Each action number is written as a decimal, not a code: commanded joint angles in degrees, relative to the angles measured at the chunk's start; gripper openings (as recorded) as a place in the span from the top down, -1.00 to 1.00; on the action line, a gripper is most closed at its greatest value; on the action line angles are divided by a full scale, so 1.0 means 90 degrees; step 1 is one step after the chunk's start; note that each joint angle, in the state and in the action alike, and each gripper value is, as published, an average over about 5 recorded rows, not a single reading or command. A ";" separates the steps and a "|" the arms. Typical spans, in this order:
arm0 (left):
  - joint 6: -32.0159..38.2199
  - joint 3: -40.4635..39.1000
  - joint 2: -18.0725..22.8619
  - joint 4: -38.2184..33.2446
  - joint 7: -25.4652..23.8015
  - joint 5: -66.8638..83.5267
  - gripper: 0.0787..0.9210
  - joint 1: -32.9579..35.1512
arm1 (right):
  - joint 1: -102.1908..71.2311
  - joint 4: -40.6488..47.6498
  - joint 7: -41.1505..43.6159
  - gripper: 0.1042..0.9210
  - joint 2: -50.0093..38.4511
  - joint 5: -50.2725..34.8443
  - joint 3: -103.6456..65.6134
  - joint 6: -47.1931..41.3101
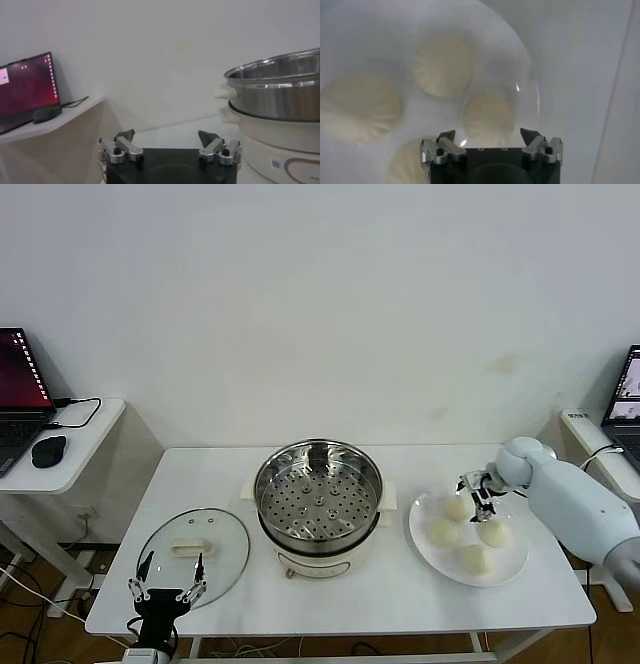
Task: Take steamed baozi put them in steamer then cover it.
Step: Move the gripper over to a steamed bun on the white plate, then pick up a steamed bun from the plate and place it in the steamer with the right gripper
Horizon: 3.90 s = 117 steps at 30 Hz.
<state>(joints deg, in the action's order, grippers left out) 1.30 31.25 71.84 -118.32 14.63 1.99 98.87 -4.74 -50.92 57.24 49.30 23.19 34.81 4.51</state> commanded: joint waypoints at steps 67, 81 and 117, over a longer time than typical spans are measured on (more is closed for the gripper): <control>0.0072 0.0271 -0.0080 -0.0380 0.0020 0.0130 -0.77 0.0136 | 0.4156 -0.2109 -0.0637 -0.20 0.2358 -0.2871 0.4347 0.0918; 0.0196 0.0448 0.0010 -0.0436 0.0053 0.0139 -0.77 0.0292 | 0.3438 -0.0892 -0.0967 -0.20 0.2802 -0.0972 0.4259 0.2270; 0.0130 0.0434 -0.0051 -0.0572 0.0028 0.0162 -0.77 0.0243 | 0.4772 -0.3119 0.0006 -0.76 0.1208 -0.3883 0.4446 -0.1029</control>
<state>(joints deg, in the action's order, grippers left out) 2.75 35.17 71.40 -123.35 14.90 3.45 101.04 28.84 -61.48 50.49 71.53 5.63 72.67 17.50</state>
